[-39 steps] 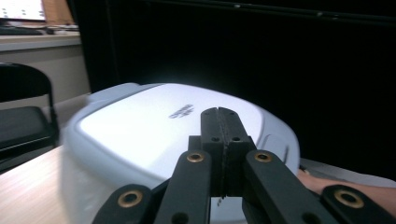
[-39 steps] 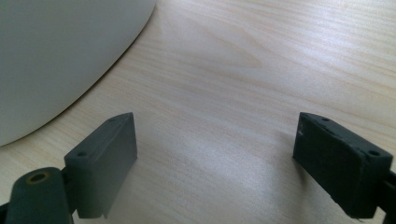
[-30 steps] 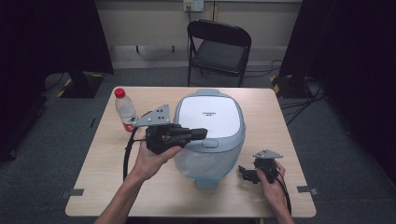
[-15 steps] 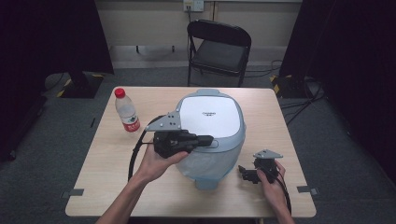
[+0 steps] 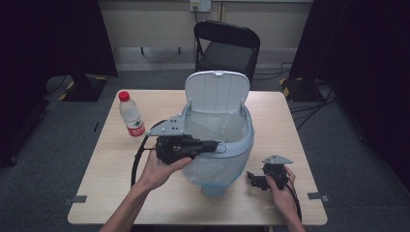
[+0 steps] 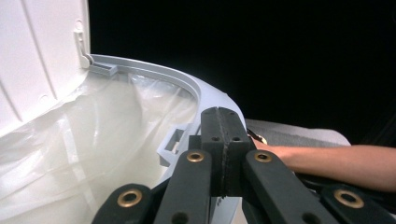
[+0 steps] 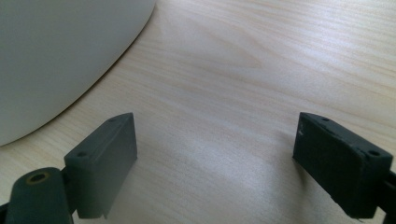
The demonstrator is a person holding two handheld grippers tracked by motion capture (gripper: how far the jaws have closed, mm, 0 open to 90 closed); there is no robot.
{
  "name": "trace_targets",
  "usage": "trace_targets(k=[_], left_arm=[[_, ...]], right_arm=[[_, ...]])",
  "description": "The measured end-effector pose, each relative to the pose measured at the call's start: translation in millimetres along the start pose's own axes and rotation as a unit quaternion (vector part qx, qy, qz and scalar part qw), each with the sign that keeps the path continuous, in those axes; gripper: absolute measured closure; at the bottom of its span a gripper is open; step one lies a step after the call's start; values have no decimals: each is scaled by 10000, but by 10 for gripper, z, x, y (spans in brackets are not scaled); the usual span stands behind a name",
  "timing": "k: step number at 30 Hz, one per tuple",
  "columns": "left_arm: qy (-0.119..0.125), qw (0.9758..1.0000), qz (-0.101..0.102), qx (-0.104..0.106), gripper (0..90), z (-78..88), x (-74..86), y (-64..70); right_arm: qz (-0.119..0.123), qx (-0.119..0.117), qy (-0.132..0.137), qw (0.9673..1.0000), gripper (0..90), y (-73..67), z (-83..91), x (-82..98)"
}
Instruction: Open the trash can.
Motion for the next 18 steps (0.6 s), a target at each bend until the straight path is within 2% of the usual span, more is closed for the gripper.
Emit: trace_targets(k=[2,6,7,9,11,12,13,14,15,18], left_arm=[[41,10000,20,-4,900,6,7,-24],[128,9998,179,-27,826,34,20,-66],[189,9993,322,-100,805,68,39,-112],[262,9984,427,-273,771,117,65,-158],[390,9971,579,-316,709,186,87,-222],[390,9971,579,-316,702,186,87,-222],[407,9965,593,-426,702,217,92,-248],[480,9952,627,-573,648,288,100,-310],[526,9947,659,-591,633,325,101,-341],[585,9926,678,-824,568,435,101,-424]], right_arm=[[-1,1,1,10000,122,0,0,0],[-10,8,-1,10000,122,-3,-1,-1],[-9,9,1,10000,122,-2,-1,-1],[-10,8,1,10000,122,-2,-1,-1],[-11,11,0,10000,122,-3,-1,-2],[-13,13,0,10000,121,-3,-2,-2],[-13,13,0,10000,121,-3,-2,-2],[-16,15,-2,10000,121,-4,-2,-2],[-19,18,-1,10000,121,-4,-2,-3],[-22,21,-1,10000,121,-5,-2,-3]])
Point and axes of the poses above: each handheld gripper's, and its own axes: z roughly backward along the jaws, x roughly out of its underside, y roughly to its right, the point moved 2 cm from there along -z, roughly forward along the jaws, and after that the axes turned 2 degrees about -y, right-handed, at the moved point
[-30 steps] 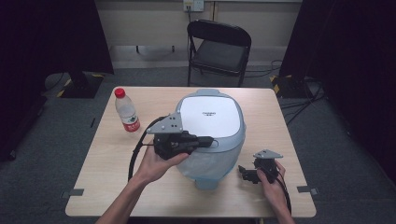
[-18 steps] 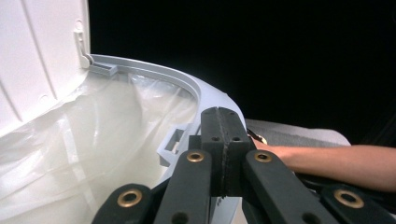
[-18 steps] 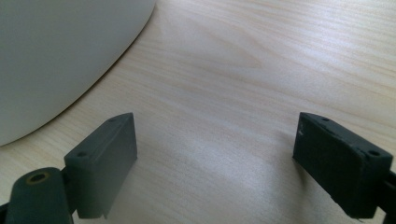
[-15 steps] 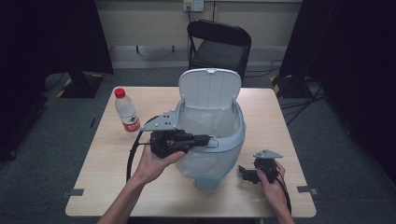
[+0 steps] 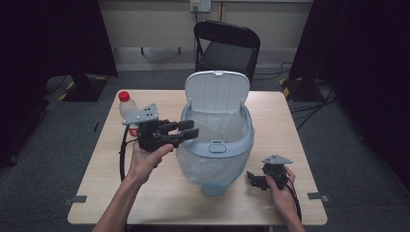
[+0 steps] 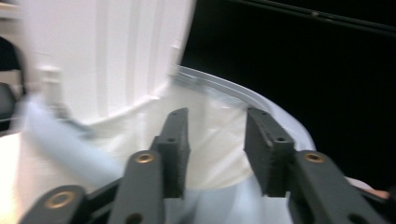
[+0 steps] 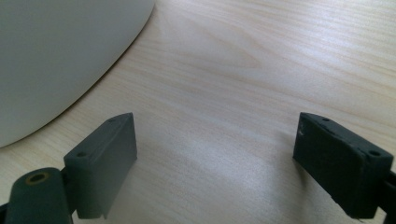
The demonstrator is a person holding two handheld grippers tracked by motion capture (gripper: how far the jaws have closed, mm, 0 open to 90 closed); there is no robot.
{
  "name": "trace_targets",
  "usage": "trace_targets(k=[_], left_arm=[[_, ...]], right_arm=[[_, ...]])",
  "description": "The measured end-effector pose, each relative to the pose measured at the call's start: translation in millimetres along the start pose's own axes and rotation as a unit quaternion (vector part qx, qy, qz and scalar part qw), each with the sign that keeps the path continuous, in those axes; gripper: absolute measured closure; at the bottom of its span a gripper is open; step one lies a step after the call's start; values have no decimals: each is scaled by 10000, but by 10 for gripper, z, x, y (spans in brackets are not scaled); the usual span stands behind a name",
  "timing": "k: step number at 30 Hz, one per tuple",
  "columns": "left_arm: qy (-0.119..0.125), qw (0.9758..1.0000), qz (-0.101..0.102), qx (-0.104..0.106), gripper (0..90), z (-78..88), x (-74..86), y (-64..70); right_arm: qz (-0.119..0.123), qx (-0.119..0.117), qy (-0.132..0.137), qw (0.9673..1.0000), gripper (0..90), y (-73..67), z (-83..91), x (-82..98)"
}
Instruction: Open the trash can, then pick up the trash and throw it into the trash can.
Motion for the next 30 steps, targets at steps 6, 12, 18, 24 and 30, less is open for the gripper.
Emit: trace_targets(k=[6,12,18,24,30], left_arm=[[91,9997,35,-226,443,143,-6,-183],[199,9964,109,-818,349,276,67,-399],[-55,9904,2,-1380,267,408,146,-622],[-189,9864,66,-1632,235,565,165,-858],[-288,9830,275,-1794,207,704,239,-1128]], right_arm=[[-23,30,-2,10000,119,-5,-2,-2],[-36,63,-2,10000,118,-9,-5,-5],[-37,49,-3,10000,118,-10,-6,-5],[-41,56,-6,10000,118,-10,-5,-5],[-30,38,-2,10000,117,-10,-7,-6]])
Point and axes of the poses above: each handheld gripper's, and its own axes: z roughly backward along the jaws, x roughly out of its underside, y roughly to its right, the point moved 2 cm from there along -z, roughly forward along the jaws, and after that the axes turned 2 degrees about -y, right-handed, at the moved point
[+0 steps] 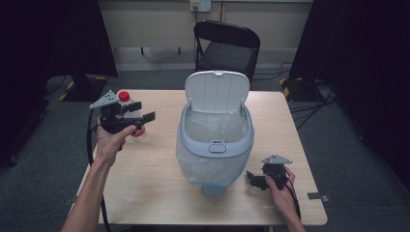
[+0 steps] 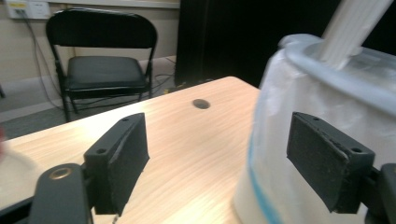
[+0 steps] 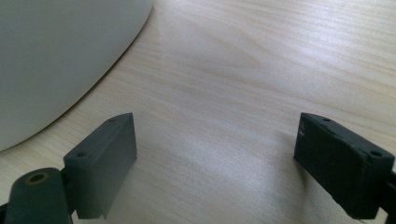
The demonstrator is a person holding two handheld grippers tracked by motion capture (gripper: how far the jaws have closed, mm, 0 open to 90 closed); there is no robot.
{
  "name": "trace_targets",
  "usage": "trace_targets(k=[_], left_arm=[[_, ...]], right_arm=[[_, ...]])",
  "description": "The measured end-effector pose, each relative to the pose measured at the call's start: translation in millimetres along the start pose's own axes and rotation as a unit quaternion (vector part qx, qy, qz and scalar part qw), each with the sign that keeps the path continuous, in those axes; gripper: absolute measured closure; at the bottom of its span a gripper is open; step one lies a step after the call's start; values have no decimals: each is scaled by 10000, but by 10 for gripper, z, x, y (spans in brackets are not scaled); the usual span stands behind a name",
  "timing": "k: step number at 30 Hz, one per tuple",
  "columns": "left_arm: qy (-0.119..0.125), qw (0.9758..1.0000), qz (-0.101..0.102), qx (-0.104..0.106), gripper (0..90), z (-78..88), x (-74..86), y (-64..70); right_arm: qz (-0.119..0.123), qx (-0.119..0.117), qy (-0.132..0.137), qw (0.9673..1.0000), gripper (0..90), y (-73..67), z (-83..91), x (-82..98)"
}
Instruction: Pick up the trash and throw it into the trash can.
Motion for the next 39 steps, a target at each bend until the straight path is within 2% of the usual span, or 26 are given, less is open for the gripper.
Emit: trace_targets(k=[2,3,4,6,11,14,16,17,21,24,28,29,31,33,35,38,39], left_arm=[[19,9999,-48,-152,197,21,9,-78],[-15,9995,-24,-303,197,39,1,-97],[-38,9989,-131,-454,191,52,-16,-87],[-54,9973,-405,-610,183,75,-65,-79],[103,9969,-282,-727,192,100,-192,-218],[325,9961,-28,-818,191,127,-241,-345],[396,9946,88,-958,206,132,-248,-442],[415,9933,216,-1059,205,121,-238,-496],[266,9895,426,-1353,186,72,-156,-692],[6,9887,509,-1410,171,7,-82,-796],[-200,9888,499,-1391,171,-93,47,-815],[-190,9893,524,-1351,175,-122,97,-830],[-475,9874,570,-1395,175,-188,190,-870],[-432,9870,551,-1446,191,-205,275,-888],[-689,9857,560,-1429,185,-254,359,-902],[-678,9849,555,-1492,198,-276,445,-898],[-744,9841,560,-1515,197,-289,471,-892]], right_arm=[[-1,-4,-1,10000,116,0,0,0],[1,-1,1,10000,116,0,-1,0],[0,-1,1,10000,116,0,0,0],[0,-1,1,10000,116,0,0,0],[-3,-2,-1,10000,116,0,0,0],[-3,-4,-2,10000,116,0,0,0],[1,-3,1,10000,116,1,0,0],[3,8,2,10000,116,2,0,0],[0,-3,0,10000,116,0,0,0],[1,-4,1,10000,116,0,0,0],[-5,-6,-2,10000,116,0,0,0],[-2,-4,0,10000,116,0,0,0],[0,-4,1,10000,116,0,0,0],[-2,7,1,10000,116,2,0,0],[-6,2,0,10000,116,2,1,0],[-8,-1,-2,10000,117,2,1,0],[-8,-1,-1,10000,116,1,0,0]])
Point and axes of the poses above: each handheld gripper's, and its own axes: z roughly backward along the jaws, x roughly out of its underside, y roughly to its right, the point moved 2 cm from there along -z, roughly forward along the jaws, and after that the axes turned 2 degrees about -y, right-handed, at the moved point
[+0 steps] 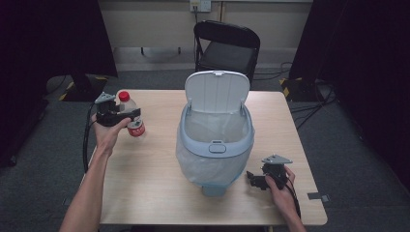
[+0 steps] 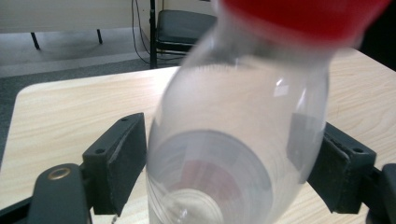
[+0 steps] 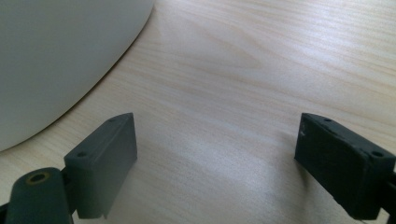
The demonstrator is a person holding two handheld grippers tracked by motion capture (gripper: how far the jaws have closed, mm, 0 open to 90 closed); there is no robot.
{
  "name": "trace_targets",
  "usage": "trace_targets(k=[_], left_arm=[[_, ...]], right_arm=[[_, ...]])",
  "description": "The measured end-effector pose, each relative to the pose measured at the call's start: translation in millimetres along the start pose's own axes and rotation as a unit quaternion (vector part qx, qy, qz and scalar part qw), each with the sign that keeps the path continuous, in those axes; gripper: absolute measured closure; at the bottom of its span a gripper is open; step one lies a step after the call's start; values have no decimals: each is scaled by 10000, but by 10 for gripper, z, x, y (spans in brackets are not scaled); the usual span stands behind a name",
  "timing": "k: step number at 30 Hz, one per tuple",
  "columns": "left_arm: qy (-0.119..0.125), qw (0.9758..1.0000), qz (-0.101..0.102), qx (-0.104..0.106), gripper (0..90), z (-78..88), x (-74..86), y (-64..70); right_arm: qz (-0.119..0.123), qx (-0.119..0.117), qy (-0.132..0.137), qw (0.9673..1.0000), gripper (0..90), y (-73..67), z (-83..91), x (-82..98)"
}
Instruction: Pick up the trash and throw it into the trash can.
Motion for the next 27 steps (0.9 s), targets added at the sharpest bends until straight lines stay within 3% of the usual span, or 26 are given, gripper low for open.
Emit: trace_targets(k=[2,3,6,13,15,17,20,27], left_arm=[[-127,9998,-127,-44,180,-36,38,50],[-121,9995,-244,-165,194,-48,55,73],[-128,9998,-80,-139,206,-95,109,56],[-279,9993,-154,-202,216,-146,177,31],[-328,9993,-113,-138,216,-159,201,26],[-316,9992,-130,-187,214,-176,243,24],[-332,9993,2,-143,215,-214,311,1],[-350,9992,-62,-183,224,-246,338,-3]], right_arm=[[-2,-1,-1,10000,116,0,0,0],[-2,0,-1,10000,116,0,0,0],[-1,-1,-2,10000,117,0,0,0],[-5,-2,-2,10000,116,-1,1,0],[-7,-2,-3,10000,116,-1,1,0],[-1,-1,-1,10000,116,0,0,0],[-1,0,-1,10000,116,0,0,0],[-2,-1,-1,10000,116,0,0,0]])
Point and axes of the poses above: each handheld gripper's, and its own axes: z roughly backward along the jaws, x roughly out of its underside, y roughly to its right, the point moved 2 cm from there along -z, roughly forward along the jaws, and after that the axes turned 2 degrees about -y, right-handed, at the moved point
